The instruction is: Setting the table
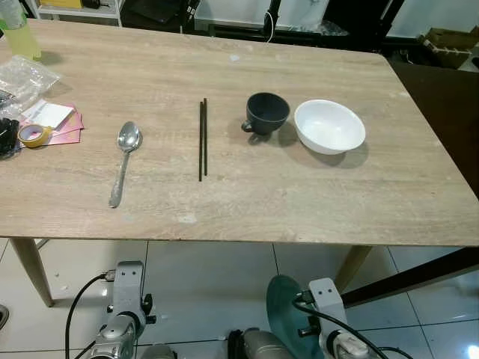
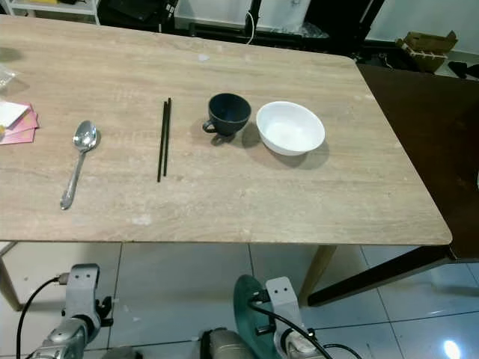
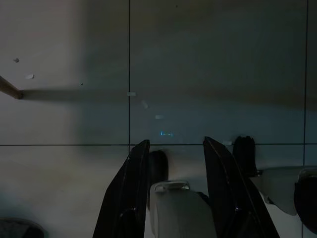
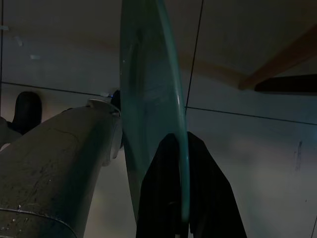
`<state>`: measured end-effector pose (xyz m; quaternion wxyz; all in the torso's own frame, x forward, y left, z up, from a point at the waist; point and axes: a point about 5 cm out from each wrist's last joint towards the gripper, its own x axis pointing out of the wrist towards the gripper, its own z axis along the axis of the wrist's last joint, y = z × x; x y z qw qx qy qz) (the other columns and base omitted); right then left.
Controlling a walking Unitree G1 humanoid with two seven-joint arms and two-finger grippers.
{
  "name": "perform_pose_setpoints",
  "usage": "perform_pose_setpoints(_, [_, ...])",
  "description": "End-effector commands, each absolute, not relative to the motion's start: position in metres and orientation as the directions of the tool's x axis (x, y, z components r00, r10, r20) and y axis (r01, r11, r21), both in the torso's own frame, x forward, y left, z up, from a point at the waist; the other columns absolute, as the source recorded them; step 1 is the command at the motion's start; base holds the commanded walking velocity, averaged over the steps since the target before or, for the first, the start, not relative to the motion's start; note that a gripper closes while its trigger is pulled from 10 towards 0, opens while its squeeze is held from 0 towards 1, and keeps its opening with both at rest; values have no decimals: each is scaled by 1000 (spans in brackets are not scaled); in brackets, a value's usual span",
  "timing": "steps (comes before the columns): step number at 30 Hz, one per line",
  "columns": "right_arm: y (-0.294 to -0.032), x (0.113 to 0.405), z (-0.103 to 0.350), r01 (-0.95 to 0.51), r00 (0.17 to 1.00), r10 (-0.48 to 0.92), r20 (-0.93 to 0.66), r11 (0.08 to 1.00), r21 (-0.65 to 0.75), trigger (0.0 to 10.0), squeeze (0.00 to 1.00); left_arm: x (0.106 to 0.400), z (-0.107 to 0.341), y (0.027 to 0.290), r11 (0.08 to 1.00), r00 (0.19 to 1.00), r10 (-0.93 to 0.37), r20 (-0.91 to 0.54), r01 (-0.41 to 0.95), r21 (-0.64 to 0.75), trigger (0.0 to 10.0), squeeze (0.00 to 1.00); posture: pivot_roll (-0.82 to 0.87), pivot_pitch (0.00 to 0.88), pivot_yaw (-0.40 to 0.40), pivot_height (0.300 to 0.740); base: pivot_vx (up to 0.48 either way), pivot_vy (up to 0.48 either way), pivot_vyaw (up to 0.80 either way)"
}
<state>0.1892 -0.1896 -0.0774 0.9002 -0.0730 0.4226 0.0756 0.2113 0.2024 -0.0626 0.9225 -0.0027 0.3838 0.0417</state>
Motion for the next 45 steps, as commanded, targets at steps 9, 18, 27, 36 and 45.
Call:
perform_pose_setpoints(9, [-191,185,-80,-181,618,68,-783,982,-58,10000,0,206,-66,199,997,684,59,-727,-73,12,10000,0,92,94,-76,740,-305,0,0])
perform_pose_setpoints(18, [-190,185,-80,-178,618,68,-783,982,-56,10000,0,208,-65,198,998,687,54,-725,-69,9,10000,0,90,94,-73,740,-328,0,0])
perform_pose_setpoints(27, [-190,183,-81,-171,615,67,-786,984,-51,10000,0,209,-65,198,998,685,51,-727,-64,10,10000,0,91,96,-72,740,-265,0,0])
perform_pose_setpoints(36, [-191,183,-81,-163,612,67,-788,986,-43,10000,0,209,-65,199,997,675,54,-736,-73,6,10000,0,95,93,-71,740,0,0,0])
perform_pose_setpoints(45, [-191,181,-81,-158,608,69,-791,987,-35,10000,0,210,-65,200,997,669,52,-742,-71,6,10000,0,95,91,-71,740,0,0,0])
